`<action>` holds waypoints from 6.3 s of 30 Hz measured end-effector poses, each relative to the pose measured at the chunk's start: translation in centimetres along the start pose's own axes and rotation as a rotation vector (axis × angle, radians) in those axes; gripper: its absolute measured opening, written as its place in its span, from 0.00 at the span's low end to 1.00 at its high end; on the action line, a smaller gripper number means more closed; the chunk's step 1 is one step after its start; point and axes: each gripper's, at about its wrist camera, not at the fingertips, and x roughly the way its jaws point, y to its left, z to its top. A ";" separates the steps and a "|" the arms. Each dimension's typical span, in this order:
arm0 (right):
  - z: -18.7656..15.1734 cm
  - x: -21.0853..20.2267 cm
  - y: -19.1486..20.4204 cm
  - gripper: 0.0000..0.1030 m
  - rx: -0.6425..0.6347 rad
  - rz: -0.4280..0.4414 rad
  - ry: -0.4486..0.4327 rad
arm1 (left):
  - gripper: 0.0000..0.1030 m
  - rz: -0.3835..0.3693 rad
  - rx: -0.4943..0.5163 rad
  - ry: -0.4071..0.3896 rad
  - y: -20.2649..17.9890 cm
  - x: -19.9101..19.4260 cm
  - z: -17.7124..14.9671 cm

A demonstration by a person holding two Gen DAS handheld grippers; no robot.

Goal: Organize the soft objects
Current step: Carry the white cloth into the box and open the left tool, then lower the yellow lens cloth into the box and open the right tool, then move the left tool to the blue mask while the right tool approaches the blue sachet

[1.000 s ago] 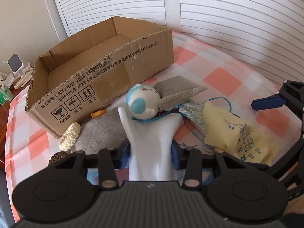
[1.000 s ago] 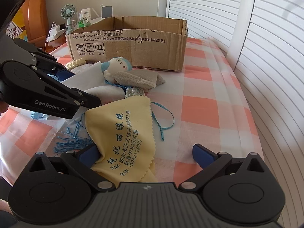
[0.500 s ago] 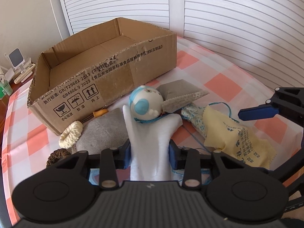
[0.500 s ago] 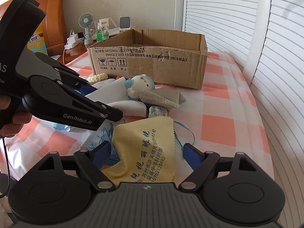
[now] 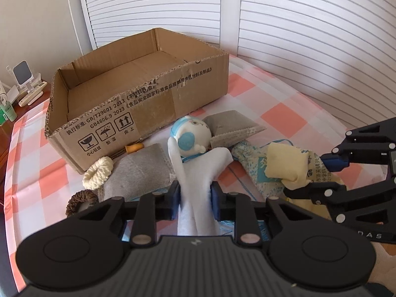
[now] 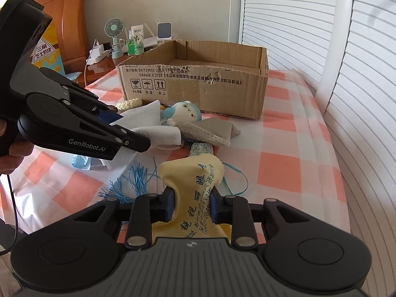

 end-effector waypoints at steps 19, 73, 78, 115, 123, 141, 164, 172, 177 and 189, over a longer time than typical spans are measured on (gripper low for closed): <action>2.2 -4.4 0.2 0.29 -0.080 -0.011 -0.073 | 0.23 0.022 -0.015 -0.074 1.1 -6.3 1.4; 16.3 1.9 -3.1 0.29 -0.069 -0.050 -0.103 | 0.94 0.241 -0.088 -0.153 6.5 -7.5 4.1; 19.3 4.4 -3.5 0.29 -0.086 -0.069 -0.098 | 0.94 0.238 -0.094 -0.167 5.3 -7.8 2.2; 12.4 4.9 -2.6 1.00 0.011 -0.123 0.006 | 0.94 0.260 -0.261 -0.088 6.6 -7.3 -3.3; 5.6 5.1 -0.8 1.00 0.017 -0.113 0.127 | 0.96 0.235 -0.264 -0.079 6.5 -7.0 -3.7; 3.0 6.8 -0.9 1.00 0.052 -0.131 0.160 | 0.97 0.206 -0.287 0.010 7.5 -2.4 -4.1; 2.5 6.6 -0.7 1.00 0.051 -0.136 0.124 | 0.99 0.225 -0.376 0.044 11.0 -1.8 -8.2; 2.4 6.5 -0.8 1.00 0.048 -0.133 0.118 | 0.98 0.187 -0.339 0.012 9.4 -2.4 -7.2; 2.3 6.5 -0.8 1.00 0.048 -0.133 0.113 | 0.97 0.133 -0.338 0.007 8.6 -3.5 -7.1; 2.1 6.4 -0.8 1.00 0.044 -0.131 0.101 | 0.97 0.065 -0.570 0.033 9.8 -1.2 -4.9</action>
